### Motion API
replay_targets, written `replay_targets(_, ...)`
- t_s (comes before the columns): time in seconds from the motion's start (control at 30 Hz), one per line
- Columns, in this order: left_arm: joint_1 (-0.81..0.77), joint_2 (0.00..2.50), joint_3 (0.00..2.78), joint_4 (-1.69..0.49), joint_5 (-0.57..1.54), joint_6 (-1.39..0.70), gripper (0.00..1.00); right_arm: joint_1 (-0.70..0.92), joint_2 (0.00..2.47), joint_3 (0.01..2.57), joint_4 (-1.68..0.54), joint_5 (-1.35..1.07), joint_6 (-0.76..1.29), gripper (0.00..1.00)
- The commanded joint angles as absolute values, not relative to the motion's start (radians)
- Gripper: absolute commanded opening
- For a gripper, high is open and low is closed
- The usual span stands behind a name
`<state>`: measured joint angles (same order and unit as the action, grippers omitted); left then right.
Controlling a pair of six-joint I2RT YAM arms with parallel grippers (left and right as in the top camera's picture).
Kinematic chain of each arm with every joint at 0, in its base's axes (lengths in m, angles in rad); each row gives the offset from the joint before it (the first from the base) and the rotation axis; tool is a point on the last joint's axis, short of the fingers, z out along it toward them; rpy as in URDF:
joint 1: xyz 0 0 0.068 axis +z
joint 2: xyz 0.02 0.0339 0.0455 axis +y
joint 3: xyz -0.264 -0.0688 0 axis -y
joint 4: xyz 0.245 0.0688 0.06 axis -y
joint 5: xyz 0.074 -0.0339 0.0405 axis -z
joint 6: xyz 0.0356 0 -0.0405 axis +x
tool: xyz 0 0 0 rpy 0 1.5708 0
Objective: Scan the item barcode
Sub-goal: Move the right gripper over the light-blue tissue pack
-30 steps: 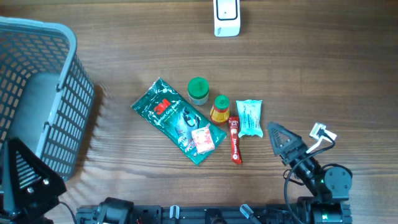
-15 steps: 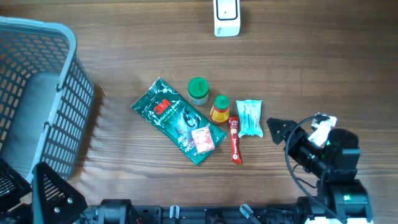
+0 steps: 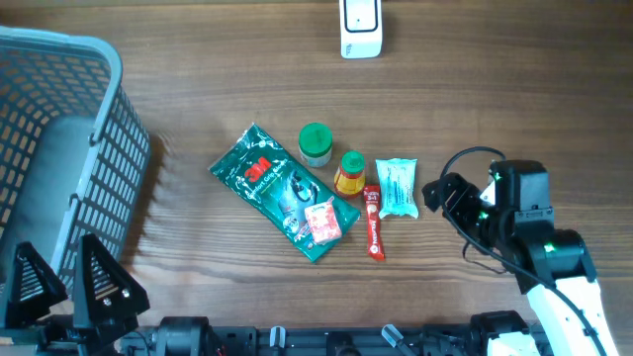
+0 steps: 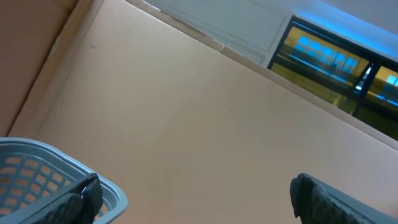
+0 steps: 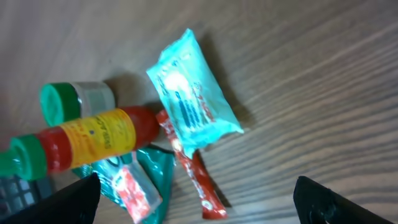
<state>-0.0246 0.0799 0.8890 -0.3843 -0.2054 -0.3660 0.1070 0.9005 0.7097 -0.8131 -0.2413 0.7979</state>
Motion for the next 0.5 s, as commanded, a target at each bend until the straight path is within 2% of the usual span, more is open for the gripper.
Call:
replay_targets(0.0, -0.056, 0.068, 0.883, -0.386, -0.218, -0.375, 1.0, 0.112, 0.92, 0.732, -0.795, -0.219, 0.825, 1.0)
replay_targets(0.13, -0.058, 0.068, 0.883, -0.321, -0.226, -0.374, 1.0, 0.121, 0.959, 0.732, -0.77, -0.237, 0.78, 1.0)
replay_targets(0.23, -0.058, 0.068, 0.883, -0.402, -0.27, -0.375, 1.0, 0.185, 0.995, 0.735, -0.735, -0.167, 0.756, 0.99)
replay_targets(0.47, -0.058, 0.023, 0.883, -0.436, -0.271, -0.375, 1.0, 0.27, 1.147, 0.829, -0.736, -0.082, 0.735, 0.99)
